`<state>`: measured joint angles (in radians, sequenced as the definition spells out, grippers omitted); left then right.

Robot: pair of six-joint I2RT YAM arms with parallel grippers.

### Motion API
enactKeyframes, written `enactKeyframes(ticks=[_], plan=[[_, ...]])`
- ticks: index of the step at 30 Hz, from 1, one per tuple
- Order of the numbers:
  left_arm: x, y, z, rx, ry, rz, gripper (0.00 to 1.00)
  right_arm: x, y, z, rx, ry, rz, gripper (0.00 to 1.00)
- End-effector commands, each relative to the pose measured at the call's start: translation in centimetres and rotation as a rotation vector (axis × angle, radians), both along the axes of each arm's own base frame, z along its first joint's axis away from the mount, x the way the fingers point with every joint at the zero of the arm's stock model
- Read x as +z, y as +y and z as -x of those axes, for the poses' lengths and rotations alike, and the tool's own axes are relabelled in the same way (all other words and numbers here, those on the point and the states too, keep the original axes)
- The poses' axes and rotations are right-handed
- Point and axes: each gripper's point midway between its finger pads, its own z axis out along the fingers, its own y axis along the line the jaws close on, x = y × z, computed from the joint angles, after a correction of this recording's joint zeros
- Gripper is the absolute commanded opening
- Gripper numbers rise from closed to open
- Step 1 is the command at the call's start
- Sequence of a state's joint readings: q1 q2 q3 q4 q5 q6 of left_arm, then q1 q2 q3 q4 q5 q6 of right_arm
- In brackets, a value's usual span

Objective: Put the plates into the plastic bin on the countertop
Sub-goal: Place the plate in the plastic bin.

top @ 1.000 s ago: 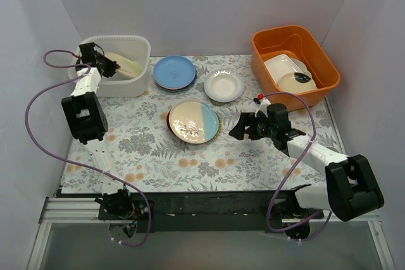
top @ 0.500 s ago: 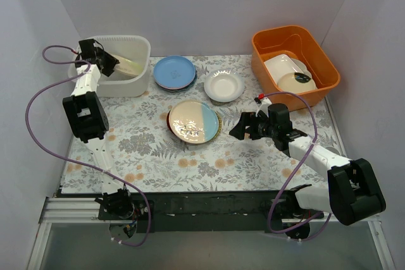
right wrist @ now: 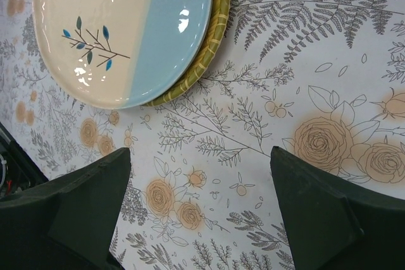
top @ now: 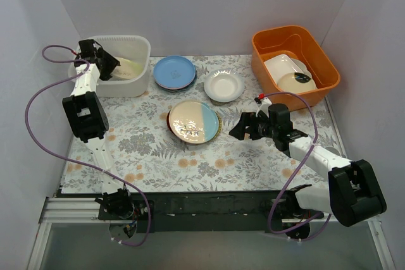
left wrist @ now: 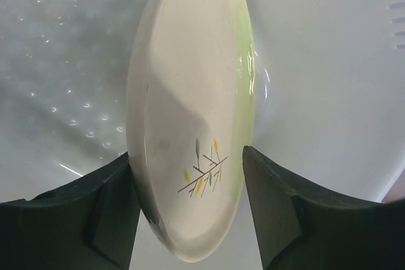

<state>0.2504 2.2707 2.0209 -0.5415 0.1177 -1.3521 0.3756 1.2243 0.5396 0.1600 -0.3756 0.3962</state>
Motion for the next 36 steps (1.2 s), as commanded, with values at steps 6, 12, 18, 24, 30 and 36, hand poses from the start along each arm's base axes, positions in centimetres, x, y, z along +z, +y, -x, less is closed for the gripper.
enactKeyframes(ticks=[6, 12, 18, 24, 30, 36], plan=[[1.5, 1.4, 0.2, 0.002, 0.030, -0.099, 0.64, 1.0, 0.6, 0.2, 0.026, -0.045, -0.034, 0.98], [0.5, 1.5, 0.5, -0.008, 0.068, -0.107, 0.64, 1.0, 0.6, 0.5, 0.030, -0.041, -0.039, 0.98], [1.0, 1.9, 0.8, 0.001, 0.073, -0.132, 0.65, 0.7, 0.2, 0.9, 0.015, -0.037, -0.034, 0.98], [3.7, 2.1, 1.0, 0.024, 0.032, -0.154, 0.66, 0.7, 0.2, 1.0, 0.014, -0.034, -0.038, 0.98], [4.7, 3.1, 2.2, 0.039, 0.062, -0.221, 0.66, 0.9, 0.3, 0.9, 0.020, -0.042, -0.044, 0.98], [4.6, 4.1, 3.8, 0.058, 0.141, -0.323, 0.67, 0.8, 0.8, 0.7, 0.041, -0.035, -0.059, 0.98]])
